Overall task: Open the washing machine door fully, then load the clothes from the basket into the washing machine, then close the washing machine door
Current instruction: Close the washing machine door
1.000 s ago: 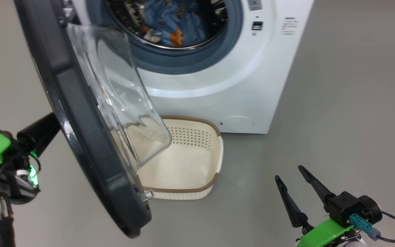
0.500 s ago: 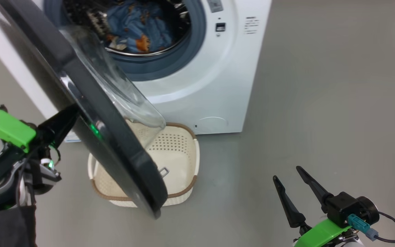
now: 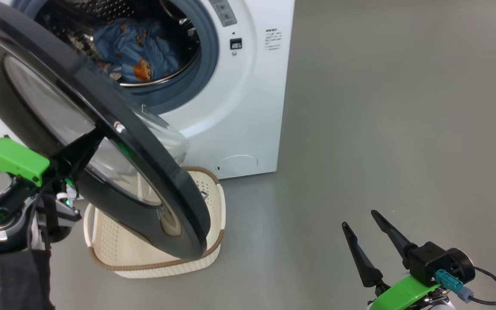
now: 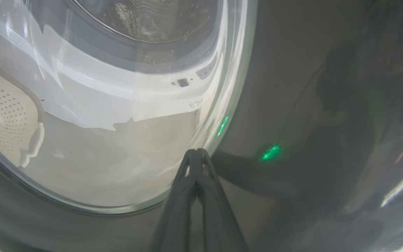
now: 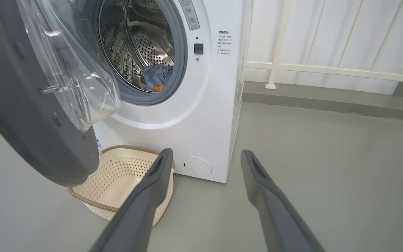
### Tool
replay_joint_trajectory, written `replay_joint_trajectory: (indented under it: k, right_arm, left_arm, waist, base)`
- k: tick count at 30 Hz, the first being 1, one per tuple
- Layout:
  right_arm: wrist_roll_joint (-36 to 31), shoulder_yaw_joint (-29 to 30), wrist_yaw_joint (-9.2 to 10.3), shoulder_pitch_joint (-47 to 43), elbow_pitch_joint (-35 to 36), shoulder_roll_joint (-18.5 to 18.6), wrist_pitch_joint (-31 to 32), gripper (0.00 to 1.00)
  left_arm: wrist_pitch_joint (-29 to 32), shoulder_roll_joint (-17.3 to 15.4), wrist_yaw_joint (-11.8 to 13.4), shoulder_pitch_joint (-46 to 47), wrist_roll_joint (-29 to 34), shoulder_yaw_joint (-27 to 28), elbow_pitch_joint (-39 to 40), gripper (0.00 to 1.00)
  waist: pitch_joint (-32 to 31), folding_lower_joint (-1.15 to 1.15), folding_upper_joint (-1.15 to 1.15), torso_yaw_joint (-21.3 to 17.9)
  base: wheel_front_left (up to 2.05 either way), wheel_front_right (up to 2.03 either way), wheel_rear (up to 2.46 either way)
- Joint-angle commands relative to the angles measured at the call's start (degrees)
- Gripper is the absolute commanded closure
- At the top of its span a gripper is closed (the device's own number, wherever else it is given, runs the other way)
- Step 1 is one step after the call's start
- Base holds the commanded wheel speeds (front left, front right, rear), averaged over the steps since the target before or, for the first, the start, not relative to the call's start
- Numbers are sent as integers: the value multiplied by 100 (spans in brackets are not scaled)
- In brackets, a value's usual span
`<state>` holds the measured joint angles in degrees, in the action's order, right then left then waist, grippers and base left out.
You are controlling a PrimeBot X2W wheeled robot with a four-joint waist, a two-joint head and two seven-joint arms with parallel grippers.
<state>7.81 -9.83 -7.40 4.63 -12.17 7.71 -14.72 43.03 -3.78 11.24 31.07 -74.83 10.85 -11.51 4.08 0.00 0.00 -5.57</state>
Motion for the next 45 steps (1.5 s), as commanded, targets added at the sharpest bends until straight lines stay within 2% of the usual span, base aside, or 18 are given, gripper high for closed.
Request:
replay_joint_trajectory:
  k: [1,17,21,23,25,27,28,29,30,32,33,35,40,45]
  right_arm:
    - [10,-116,-9,-11,104,4,-28,0]
    - [-8,-137,-9,-64,93,-1,-28,0]
    - [-18,-99,-9,-128,87,-2,-28,0]
    - [-28,-75,-9,-183,83,-3,-28,0]
    - [-41,-33,-9,-258,83,-5,-28,0]
    - [-54,38,-9,-336,94,3,-28,0]
    - [-62,75,-9,-372,100,13,-28,0]
    - [-73,108,-9,-404,104,25,-28,0]
    - [-81,132,-9,-426,114,37,-28,0]
    - [-89,176,-9,-461,128,59,-28,0]
    - [-89,176,-9,-461,128,59,-28,0]
    - [-102,203,-9,-475,139,77,-28,0]
    - [-131,299,-9,-500,185,75,-28,0]
    - [-143,328,-9,-523,205,76,-28,0]
  left_arm:
    - [44,-27,-147,368,-76,32,154,100]
    - [-412,36,-635,626,-167,-126,-814,100]
    - [-705,-219,-816,417,280,-223,-785,100]
    - [-927,-480,-988,211,747,-387,-671,100]
    - [-1230,-741,-1153,-69,1314,-593,-530,74]
    - [-1521,-904,-1268,-360,1761,-750,-374,55]
    - [-1620,-940,-1315,-495,1905,-814,-298,23]
    - [-1720,-980,-1360,-623,2046,-875,-219,9]
    - [-1856,-1039,-1395,-747,2218,-924,-135,0]
    - [-2216,-1185,-1430,-1022,2703,-1065,34,0]
    - [-2216,-1185,-1430,-1022,2703,-1065,34,0]
    - [-2661,-1269,-1421,-1335,3141,-1146,163,0]
    - [-3672,-1179,-1327,-2074,3913,-1377,243,0]
    - [-4594,-1072,-1194,-2641,4610,-1690,-27,0]
  waist:
    - [-64,0,0,-72]
    - [-190,0,0,-230]
    - [-257,0,0,-213]
    - [-303,0,0,-195]
    - [-359,0,0,-163]
    - [-387,0,0,-109]
    - [-395,0,0,-77]
    - [-396,0,0,-43]
    - [-392,0,0,-18]
    - [-409,0,0,26]
    - [-409,0,0,26]
    - [-424,0,0,40]
    - [-450,0,0,102]
    - [-476,0,0,143]
  base:
    - [0,0,0]
    - [0,0,0]
    - [0,0,0]
    - [0,0,0]
    - [0,0,0]
    - [0,0,0]
    - [0,0,0]
    - [0,0,0]
    - [0,0,0]
    - [0,0,0]
    - [0,0,0]
    - [0,0,0]
    - [0,0,0]
    - [0,0,0]
